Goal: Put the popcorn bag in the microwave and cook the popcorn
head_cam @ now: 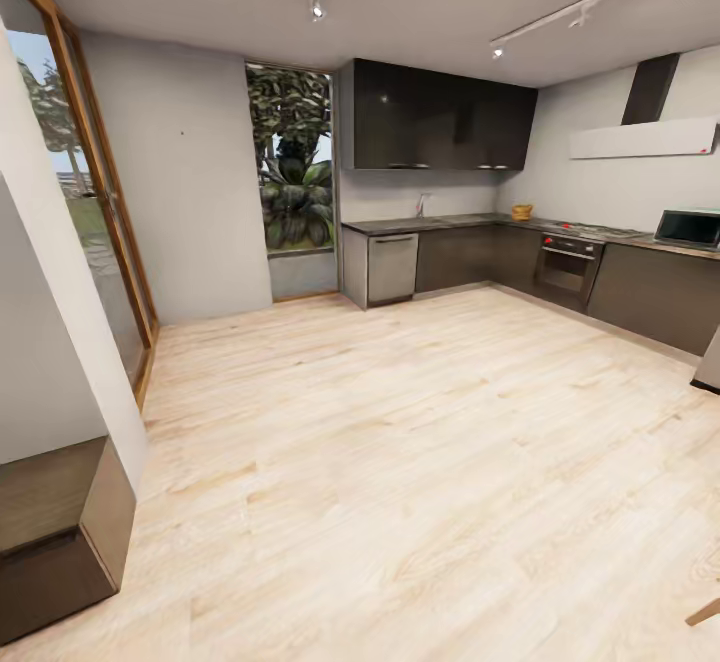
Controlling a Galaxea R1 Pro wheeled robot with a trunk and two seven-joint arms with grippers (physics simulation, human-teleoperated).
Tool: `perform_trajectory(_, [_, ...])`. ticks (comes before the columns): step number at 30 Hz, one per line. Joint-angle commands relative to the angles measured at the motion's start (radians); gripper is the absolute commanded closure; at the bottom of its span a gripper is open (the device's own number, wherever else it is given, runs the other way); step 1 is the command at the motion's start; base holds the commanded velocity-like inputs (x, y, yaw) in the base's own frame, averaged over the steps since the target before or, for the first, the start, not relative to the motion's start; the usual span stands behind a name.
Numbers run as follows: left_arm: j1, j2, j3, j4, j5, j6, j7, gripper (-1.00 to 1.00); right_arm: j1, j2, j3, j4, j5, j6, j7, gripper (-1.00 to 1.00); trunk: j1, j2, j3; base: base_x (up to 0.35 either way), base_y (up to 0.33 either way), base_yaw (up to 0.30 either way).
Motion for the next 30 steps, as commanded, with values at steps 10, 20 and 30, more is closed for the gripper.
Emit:
perform_trajectory(10, [-0.001,-0.002,0.011,-0.018,0.008,-0.012,-0.001,-1.0,0.0,0.002,0.007,-0.002,0.009,-0.004,-0.001,-1.0,0.0,0.0,0.0,0.007,0.0,0.0])
perform_trajectory(20, [-0.001,-0.002,0.009,-0.018,0.008,-0.011,-0.002,-1.0,0.0,0.002,0.005,-0.002,0.009,-0.005,-0.002,-1.0,0.0,0.0,0.0,0.293,0.0,0.0])
perform_trajectory(30, [-0.001,-0.002,0.009,-0.018,0.008,-0.009,0.0,-1.0,0.0,0.002,0.003,-0.002,0.007,-0.006,-0.002,-1.0,0.0,0.0,0.0,0.322,0.0,0.0])
